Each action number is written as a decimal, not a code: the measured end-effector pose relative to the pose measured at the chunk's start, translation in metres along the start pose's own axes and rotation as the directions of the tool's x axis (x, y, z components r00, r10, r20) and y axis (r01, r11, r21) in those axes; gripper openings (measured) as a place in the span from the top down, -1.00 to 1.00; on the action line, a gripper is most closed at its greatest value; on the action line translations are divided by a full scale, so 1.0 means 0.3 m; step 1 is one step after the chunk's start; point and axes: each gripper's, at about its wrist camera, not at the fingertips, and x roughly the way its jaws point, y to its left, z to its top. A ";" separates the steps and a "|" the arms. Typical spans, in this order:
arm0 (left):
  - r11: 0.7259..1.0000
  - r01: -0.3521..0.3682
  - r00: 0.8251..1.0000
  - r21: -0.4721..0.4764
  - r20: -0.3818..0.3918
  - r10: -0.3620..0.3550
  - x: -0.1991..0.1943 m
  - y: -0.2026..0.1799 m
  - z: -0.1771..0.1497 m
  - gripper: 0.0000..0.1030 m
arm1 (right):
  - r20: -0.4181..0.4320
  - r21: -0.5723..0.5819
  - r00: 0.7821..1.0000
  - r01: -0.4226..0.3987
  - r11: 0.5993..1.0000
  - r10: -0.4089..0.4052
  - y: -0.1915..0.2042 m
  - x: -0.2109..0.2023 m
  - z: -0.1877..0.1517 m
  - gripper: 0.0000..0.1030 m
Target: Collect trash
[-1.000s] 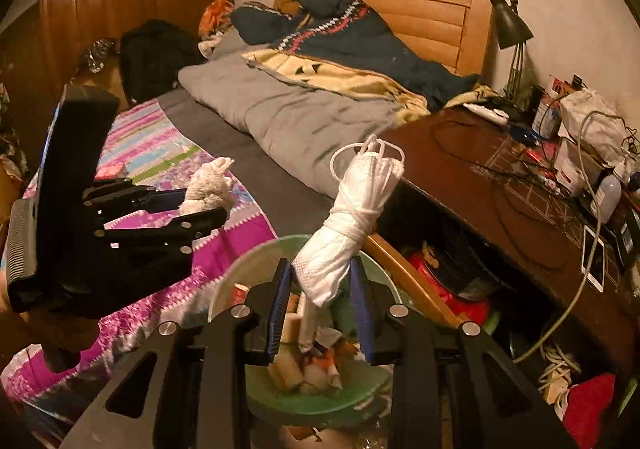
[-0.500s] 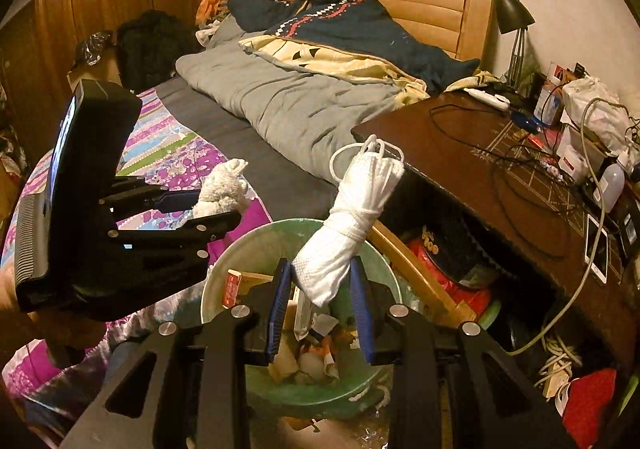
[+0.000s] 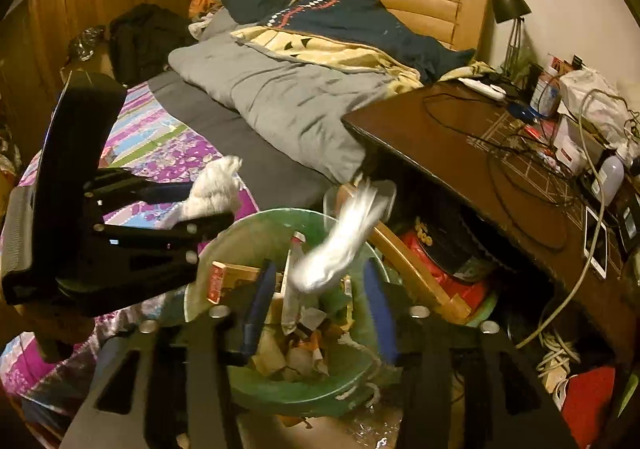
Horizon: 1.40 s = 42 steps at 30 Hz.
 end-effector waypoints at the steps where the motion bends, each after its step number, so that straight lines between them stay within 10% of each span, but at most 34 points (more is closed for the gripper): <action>1: 1.000 0.000 1.000 0.001 0.006 0.000 0.000 0.001 -0.002 -0.10 | -0.004 0.005 1.000 -0.004 1.000 0.004 -0.005 0.004 -0.004 0.07; 20: 0.999 -0.053 0.998 0.000 0.030 0.053 -0.049 0.001 -0.035 -0.18 | 0.043 0.057 0.999 0.021 0.998 -0.024 -0.021 -0.032 -0.050 0.00; 25: 0.995 -0.097 0.991 -0.020 0.093 0.099 -0.112 0.006 -0.048 -0.56 | 0.262 0.066 0.956 0.120 0.991 -0.133 -0.011 -0.182 -0.097 -0.91; 31: 0.993 -0.106 0.970 -0.045 0.213 0.113 -0.225 -0.002 -0.084 -0.89 | 0.426 0.127 0.868 0.223 0.967 -0.256 -0.016 -0.325 -0.170 -0.91; 35: 0.997 -0.053 0.957 -0.060 0.283 0.067 -0.295 0.005 -0.118 -0.89 | 0.411 0.156 0.899 0.092 0.983 -0.150 -0.051 -0.369 -0.218 -0.91; 42: 0.991 0.017 0.922 -0.131 0.385 0.035 -0.399 0.005 -0.201 -0.89 | 0.443 0.220 0.878 0.089 0.972 -0.181 -0.077 -0.467 -0.338 -0.91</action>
